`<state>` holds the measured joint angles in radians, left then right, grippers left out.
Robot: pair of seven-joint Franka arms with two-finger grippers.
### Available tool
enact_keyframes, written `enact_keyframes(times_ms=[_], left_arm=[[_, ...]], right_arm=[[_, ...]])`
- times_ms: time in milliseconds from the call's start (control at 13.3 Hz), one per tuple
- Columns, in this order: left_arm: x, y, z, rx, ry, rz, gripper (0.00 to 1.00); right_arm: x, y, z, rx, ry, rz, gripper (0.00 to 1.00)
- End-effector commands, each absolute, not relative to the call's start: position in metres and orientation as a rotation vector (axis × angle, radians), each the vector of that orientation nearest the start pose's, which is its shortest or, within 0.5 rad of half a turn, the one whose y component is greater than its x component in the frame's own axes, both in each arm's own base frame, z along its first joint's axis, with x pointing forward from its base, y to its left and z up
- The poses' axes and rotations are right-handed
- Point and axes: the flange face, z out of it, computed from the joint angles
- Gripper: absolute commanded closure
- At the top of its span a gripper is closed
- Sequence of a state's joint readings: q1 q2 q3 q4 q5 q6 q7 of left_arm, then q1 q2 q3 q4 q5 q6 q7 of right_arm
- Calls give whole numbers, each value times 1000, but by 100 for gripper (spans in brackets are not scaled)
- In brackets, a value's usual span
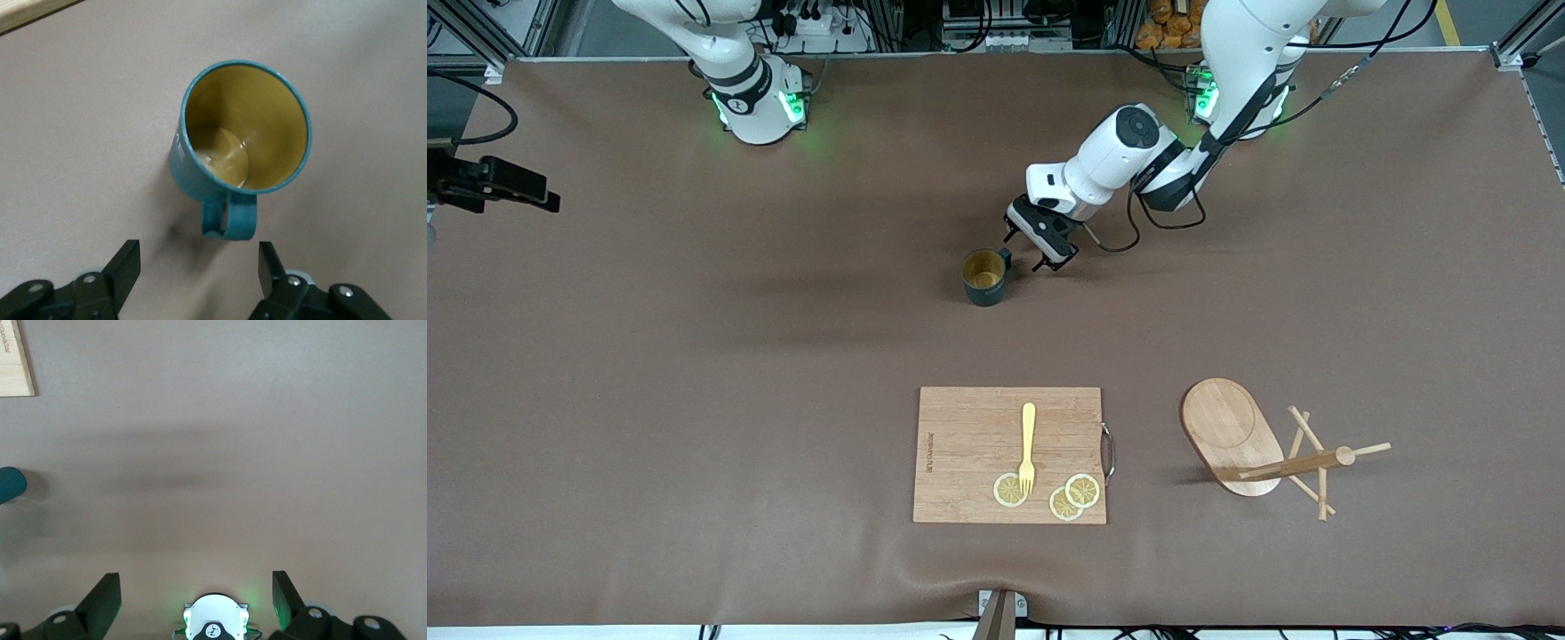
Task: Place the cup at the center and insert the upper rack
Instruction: 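Lower the left gripper onto the mug and grasp its handle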
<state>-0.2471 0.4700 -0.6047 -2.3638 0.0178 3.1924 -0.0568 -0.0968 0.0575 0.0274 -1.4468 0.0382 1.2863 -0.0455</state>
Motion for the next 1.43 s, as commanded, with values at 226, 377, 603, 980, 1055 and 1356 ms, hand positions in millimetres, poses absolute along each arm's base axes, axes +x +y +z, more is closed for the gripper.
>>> enact_keyframes(times_ms=[226,377,603,980,1055,1356], left_arm=[[350,-423,205,-3300,1259,-605,21],[353,-427,206,-3300,1272,-621,21],[363,-430,201,-3296,1283,-646,24],[367,-433,186,-3222,1323,-746,31],[367,-434,185,-3222,1322,-746,32],[365,-432,184,-3222,1323,-738,46]], right_arm=[[540,-26,621,-3075,47,324,0],[540,-26,620,-3074,47,326,0],[541,-25,618,-3074,45,333,0],[541,-24,616,-3071,42,340,0],[541,-23,616,-3071,40,343,0],[541,-21,615,-3071,37,348,0]])
